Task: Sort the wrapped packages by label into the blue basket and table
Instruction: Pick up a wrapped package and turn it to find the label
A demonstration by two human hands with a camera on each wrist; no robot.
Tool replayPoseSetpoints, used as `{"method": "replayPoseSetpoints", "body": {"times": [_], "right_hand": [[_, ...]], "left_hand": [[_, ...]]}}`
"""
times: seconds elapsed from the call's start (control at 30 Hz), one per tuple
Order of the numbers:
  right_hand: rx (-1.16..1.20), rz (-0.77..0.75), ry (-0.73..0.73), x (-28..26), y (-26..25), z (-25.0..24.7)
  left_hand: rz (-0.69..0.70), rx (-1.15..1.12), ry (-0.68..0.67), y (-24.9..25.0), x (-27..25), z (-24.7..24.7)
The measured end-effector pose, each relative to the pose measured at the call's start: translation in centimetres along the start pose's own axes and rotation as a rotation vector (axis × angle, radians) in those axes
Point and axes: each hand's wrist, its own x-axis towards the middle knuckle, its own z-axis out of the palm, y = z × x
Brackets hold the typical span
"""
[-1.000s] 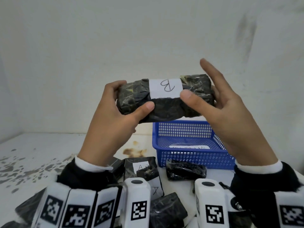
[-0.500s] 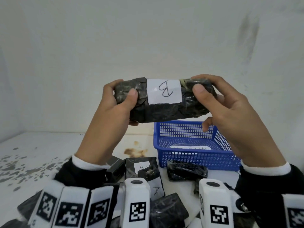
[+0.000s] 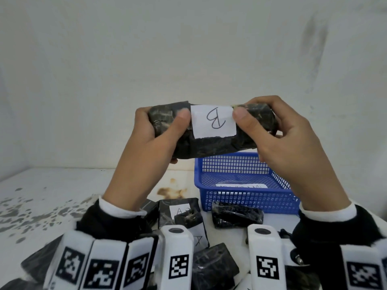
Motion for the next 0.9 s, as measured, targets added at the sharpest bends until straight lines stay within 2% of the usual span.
{"method": "replayPoseSetpoints", "body": {"times": [0.17, 0.57, 0.9], "right_hand": [[-0.012, 0.008, -0.011, -0.1, -0.1, 0.0], [0.014, -0.069, -0.042, -0.2, -0.2, 0.1], [0.256, -0.030, -0.117, 0.2, -0.2, -0.4]], "left_hand": [[0.045, 0.084, 0.011, 0.2, -0.4, 0.4], [-0.004, 0.165, 0.021, 0.3, -0.6, 0.5], [-0.006, 0.136, -0.011, 0.6, -0.6, -0.3]]}}
